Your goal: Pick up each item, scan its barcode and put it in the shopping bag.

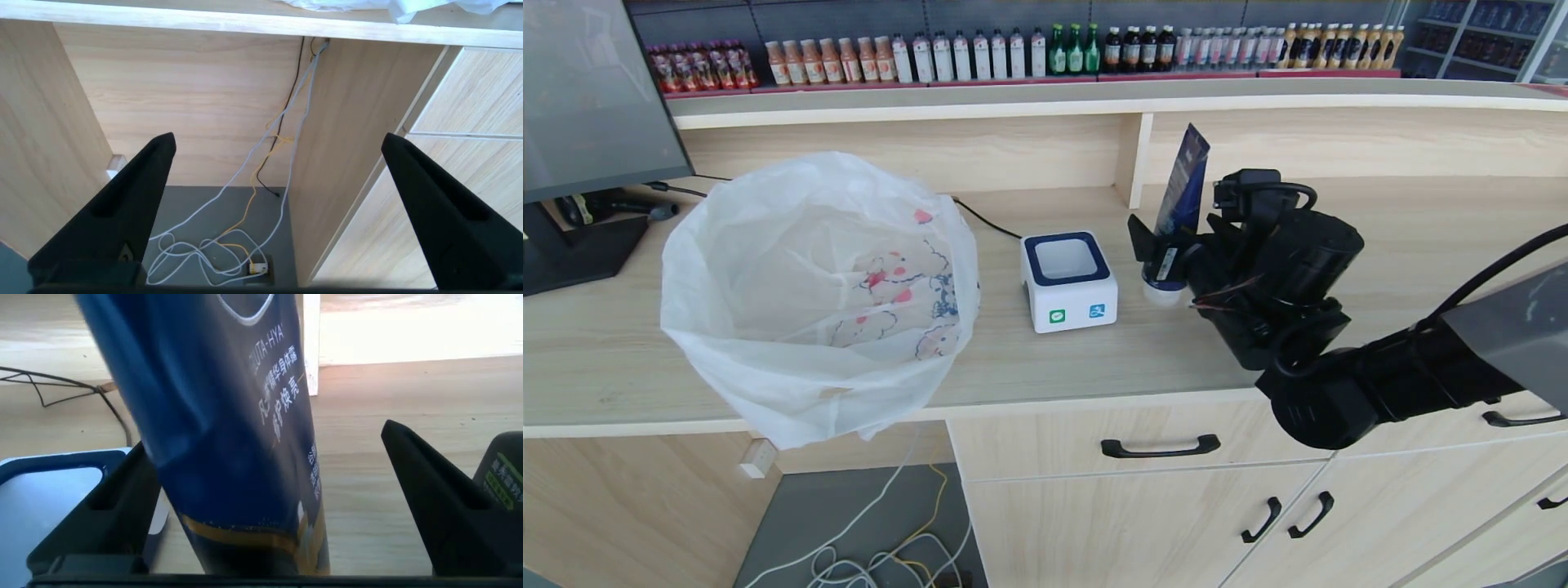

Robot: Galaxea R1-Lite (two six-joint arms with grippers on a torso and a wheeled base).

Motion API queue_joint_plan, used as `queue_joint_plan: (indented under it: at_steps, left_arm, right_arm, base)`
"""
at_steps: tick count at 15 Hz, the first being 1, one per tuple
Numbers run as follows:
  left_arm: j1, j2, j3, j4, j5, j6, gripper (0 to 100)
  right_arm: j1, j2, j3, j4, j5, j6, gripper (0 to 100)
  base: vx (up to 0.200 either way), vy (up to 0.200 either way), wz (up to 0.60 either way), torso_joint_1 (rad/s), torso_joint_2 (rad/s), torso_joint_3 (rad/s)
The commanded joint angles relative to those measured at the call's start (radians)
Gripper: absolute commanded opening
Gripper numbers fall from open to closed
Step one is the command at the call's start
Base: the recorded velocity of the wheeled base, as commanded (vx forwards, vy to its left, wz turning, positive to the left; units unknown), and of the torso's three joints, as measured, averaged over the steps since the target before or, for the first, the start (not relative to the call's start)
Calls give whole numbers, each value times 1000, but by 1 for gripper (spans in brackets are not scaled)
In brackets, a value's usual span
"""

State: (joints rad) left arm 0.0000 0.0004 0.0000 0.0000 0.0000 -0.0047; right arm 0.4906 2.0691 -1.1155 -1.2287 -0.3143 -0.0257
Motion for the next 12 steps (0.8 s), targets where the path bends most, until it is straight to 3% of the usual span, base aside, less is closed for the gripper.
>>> queue_joint_plan:
  at_steps: [1, 8, 9, 12]
  left_arm:
    - [0, 0, 0, 0, 0, -1, 100]
    - [0, 0, 0, 0, 0, -1, 100]
    - [0, 0, 0, 0, 0, 0, 100]
    - [0, 0, 0, 0, 0, -1, 100]
  right_arm:
    - [-3, 12, -7, -2, 0, 0, 100]
    - [-9, 31, -6, -14, 0, 0, 100]
    - [-9, 32, -3, -15, 0, 0, 0]
    - [-9, 32, -6, -17, 0, 0, 0]
  base:
    - [0, 0, 0, 0, 0, 0]
    - [0, 0, 0, 0, 0, 0]
    - [0, 0, 0, 0, 0, 0]
    - [0, 0, 0, 0, 0, 0]
